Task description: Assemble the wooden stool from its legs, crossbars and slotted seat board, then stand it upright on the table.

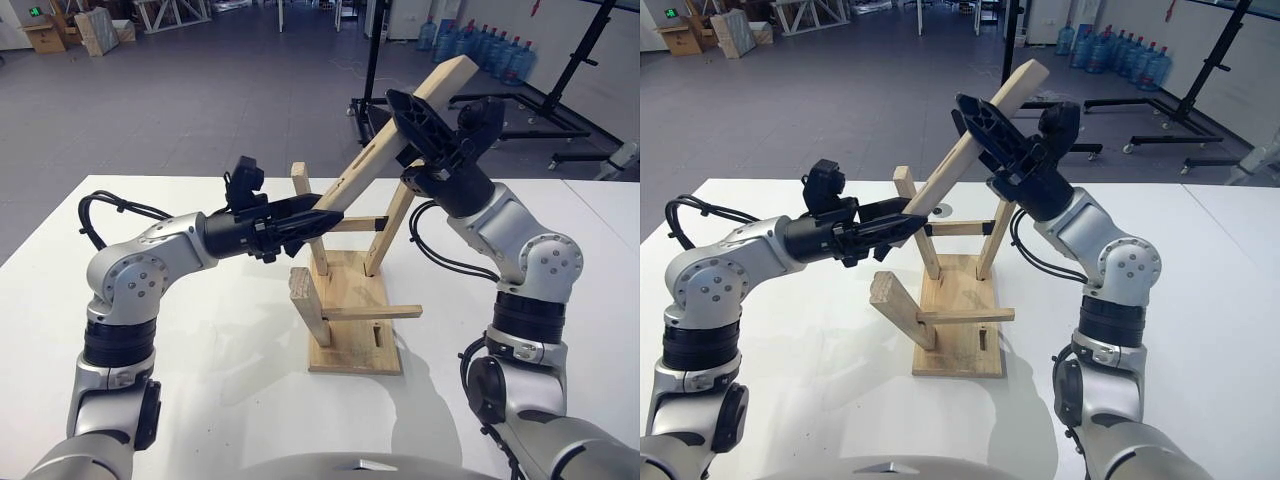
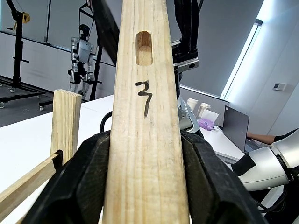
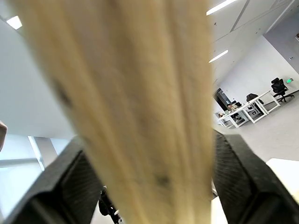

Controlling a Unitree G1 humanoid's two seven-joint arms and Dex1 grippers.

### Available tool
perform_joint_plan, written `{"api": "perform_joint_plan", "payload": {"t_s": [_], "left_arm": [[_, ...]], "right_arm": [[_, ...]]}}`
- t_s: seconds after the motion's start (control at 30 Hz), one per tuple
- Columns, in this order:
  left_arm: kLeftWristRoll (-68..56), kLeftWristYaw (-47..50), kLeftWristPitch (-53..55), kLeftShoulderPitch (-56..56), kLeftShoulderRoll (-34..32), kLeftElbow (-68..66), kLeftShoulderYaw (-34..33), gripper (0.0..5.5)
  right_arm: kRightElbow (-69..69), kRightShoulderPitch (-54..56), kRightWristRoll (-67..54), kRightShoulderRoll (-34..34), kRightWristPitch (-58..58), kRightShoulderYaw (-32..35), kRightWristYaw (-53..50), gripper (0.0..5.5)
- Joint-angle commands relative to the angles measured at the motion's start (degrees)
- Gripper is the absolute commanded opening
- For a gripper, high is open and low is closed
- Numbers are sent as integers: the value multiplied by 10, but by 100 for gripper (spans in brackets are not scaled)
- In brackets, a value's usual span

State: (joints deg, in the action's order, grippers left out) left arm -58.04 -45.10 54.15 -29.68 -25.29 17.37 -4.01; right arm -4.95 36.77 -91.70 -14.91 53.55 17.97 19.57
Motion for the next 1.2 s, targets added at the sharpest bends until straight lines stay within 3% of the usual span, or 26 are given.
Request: {"api": "perform_joint_plan", "payload": {"t_s": [0.03,0.1,0.4,0.43,0.63,0.8,1.0,1.2], "left_arm": [[8,-6,-7,6,-8,8,8,206],[10,-6,-8,7,-8,10,9,206],[23,4,-21,-3,-6,8,13,206],[28,7,-24,-2,-7,7,13,243],[36,33,-40,-14,2,-8,-9,329],[17,84,-53,-61,-9,-15,-73,399],[-45,182,-39,-44,-46,-26,-213,483],[-41,184,-33,68,-94,-32,-265,540]], "right_arm": [[-12,-8,-8,-1,-8,-2,-4,254],[-17,-12,-5,-1,-10,-4,-3,226],[-44,-42,33,-7,-22,-27,14,222],[-46,-48,44,-10,-25,-30,20,220],[-40,-78,122,-14,-49,-50,58,209],[-32,-93,194,-23,-85,-51,95,209],[-36,-167,275,-144,-116,15,201,209],[-97,-278,306,-217,-149,54,337,208]]}}
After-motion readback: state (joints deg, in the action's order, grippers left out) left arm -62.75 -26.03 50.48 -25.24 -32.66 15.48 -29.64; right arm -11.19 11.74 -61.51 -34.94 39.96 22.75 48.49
